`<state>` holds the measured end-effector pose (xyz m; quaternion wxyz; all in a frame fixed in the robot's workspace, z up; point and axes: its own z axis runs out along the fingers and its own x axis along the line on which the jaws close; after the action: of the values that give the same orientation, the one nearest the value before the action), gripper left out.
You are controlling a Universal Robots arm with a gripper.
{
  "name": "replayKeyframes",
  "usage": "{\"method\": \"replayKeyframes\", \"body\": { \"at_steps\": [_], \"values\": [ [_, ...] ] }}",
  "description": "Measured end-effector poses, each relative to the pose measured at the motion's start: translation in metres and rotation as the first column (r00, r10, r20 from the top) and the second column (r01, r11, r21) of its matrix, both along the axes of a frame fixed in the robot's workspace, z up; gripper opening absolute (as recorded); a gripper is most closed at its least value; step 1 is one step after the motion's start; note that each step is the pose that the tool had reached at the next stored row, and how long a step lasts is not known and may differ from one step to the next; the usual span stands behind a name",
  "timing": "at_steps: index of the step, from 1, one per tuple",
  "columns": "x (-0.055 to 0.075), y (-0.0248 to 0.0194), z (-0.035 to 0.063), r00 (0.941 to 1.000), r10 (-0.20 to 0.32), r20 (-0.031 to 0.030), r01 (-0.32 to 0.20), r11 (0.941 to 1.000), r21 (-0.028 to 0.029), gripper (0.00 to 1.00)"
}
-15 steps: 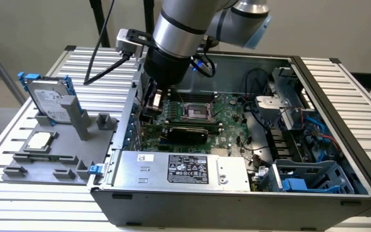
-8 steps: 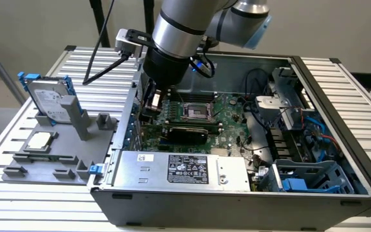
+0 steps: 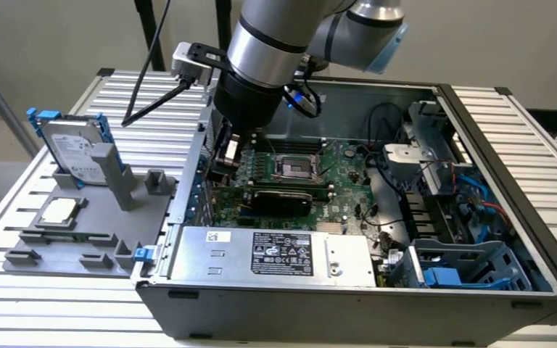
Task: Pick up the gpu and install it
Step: 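Press down on the gpu until it lock into place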
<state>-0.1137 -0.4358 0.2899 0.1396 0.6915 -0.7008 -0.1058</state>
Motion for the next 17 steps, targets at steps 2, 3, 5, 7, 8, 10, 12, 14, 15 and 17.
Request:
{"method": "replayKeyframes", "body": {
  "at_steps": [2, 3, 5, 7, 8, 10, 12, 14, 15, 17],
  "values": [
    [0.0, 0.0002, 0.0, 1.0, -0.006, 0.0, 0.006, 1.0, 0.0, 0.11],
    [0.0, 0.0004, 0.0001, 1.0, -0.007, -0.0001, 0.007, 1.0, 0.0, 0.11],
    [0.0, 0.0008, 0.0006, 0.9999, -0.01, -0.0003, 0.01, 0.9999, 0.0, 0.11],
    [0.0, 0.0014, 0.0014, 0.9999, -0.012, -0.0005, 0.012, 0.9999, 0.0002, 0.11],
    [0.0, 0.0016, 0.0018, 0.9999, -0.013, -0.0006, 0.013, 0.9999, -0.0001, 0.11],
    [0.0, 0.0023, 0.0021, 0.9999, -0.015, -0.0007, 0.015, 0.9999, -0.0001, 0.11],
    [0.0, 0.0028, 0.0021, 0.9998, -0.018, -0.0006, 0.018, 0.9998, 0.0, 0.11],
    [0.0, 0.0032, 0.0021, 0.9998, -0.02, -0.0006, 0.02, 0.9998, 0.0, 0.11],
    [0.0, 0.0034, 0.002, 0.9998, -0.021, -0.0006, 0.021, 0.9998, 0.0, 0.11],
    [0.0, 0.0036, 0.0018, 0.9997, -0.023, -0.0006, 0.023, 0.9997, -0.0001, 0.11]
  ]
}}
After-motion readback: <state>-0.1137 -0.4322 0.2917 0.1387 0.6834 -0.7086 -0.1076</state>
